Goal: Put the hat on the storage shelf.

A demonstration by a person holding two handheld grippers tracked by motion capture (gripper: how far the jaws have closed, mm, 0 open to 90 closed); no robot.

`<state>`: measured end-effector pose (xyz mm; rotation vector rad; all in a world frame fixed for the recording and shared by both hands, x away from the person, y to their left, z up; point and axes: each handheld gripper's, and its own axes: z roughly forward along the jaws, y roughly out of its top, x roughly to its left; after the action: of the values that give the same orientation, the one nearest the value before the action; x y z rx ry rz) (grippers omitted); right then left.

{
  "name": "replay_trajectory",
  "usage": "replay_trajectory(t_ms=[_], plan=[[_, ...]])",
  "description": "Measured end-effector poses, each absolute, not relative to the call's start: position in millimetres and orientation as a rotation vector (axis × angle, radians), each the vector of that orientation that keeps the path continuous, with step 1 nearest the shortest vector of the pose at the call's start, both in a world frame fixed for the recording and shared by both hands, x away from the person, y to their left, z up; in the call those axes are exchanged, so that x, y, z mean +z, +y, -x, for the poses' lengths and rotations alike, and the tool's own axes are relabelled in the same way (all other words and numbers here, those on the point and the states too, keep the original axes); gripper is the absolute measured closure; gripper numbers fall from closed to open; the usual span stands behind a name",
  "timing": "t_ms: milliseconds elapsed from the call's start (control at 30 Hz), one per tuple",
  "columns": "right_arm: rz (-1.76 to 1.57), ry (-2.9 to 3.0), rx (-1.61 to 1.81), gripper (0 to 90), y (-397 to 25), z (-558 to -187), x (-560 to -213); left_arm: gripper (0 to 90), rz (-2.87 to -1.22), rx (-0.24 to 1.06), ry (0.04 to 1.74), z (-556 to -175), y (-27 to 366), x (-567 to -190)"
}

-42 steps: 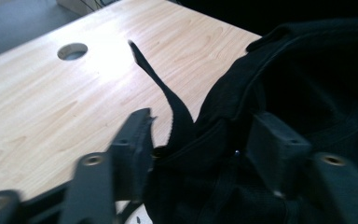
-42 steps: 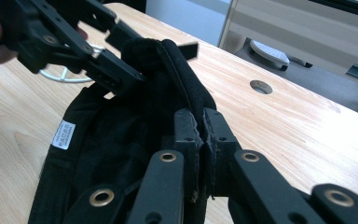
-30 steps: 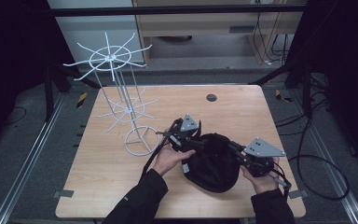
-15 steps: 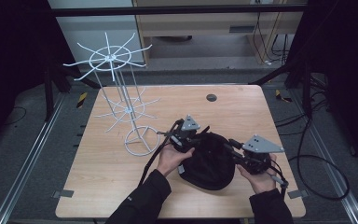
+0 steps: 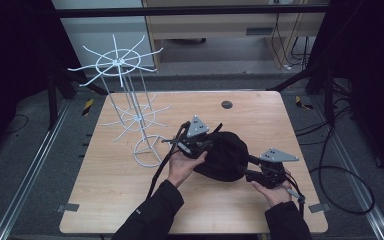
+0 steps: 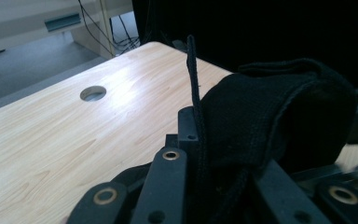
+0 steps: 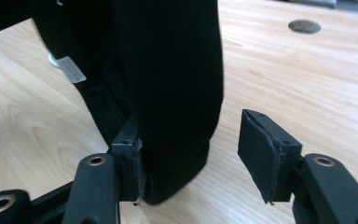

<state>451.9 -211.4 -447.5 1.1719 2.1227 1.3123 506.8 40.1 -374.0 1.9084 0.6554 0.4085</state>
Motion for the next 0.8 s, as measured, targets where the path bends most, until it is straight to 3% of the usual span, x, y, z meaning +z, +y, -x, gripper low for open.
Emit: replay_trajectory(t_ms=[67,200,267,633,700,800], plan=[[-1.181,2.125,1.322,52.2,-210,-456,-451,84.8,-1.897,0.408,0.643,-506,38,-372],[-1.201,2.103,1.273,77.2,-211,-461,-455,84.9,-1.895,0.409,0.591,-501,35,-373],[-1.181,2.068,1.215,82.8,-212,-461,-453,84.9,-1.889,0.39,0.575,-496,33,-377],[-1.115,2.028,1.147,82.1,-227,-460,-467,84.7,-1.935,0.359,0.512,-473,34,-417],[-1.11,2.038,1.154,78.7,-228,-458,-467,84.6,-1.95,0.362,0.503,-468,36,-421],[-1.116,2.093,1.176,66.9,-232,-453,-468,84.5,-1.973,0.378,0.495,-460,39,-426]])
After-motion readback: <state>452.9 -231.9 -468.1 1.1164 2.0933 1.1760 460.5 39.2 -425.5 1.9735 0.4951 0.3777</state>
